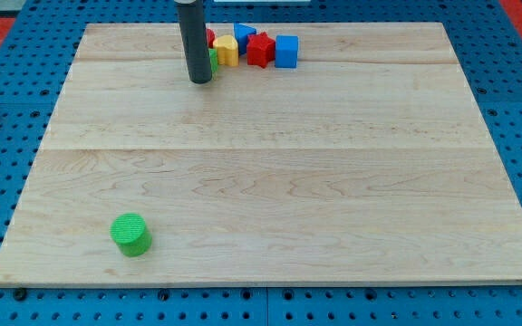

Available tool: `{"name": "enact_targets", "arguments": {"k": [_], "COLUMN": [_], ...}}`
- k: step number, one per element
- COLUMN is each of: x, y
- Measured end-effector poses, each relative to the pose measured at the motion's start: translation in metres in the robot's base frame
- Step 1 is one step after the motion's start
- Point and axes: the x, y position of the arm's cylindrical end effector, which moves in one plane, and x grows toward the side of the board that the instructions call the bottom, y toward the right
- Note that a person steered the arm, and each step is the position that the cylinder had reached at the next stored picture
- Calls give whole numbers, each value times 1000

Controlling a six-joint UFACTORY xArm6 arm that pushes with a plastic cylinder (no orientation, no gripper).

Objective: Move the green circle towards the bottom left

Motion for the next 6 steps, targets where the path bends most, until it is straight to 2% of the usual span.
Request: {"name": "enact_targets", "arguments": {"k": [1,2,4,6], "x": [0,35,224,252], "y": [0,7,30,-42]}}
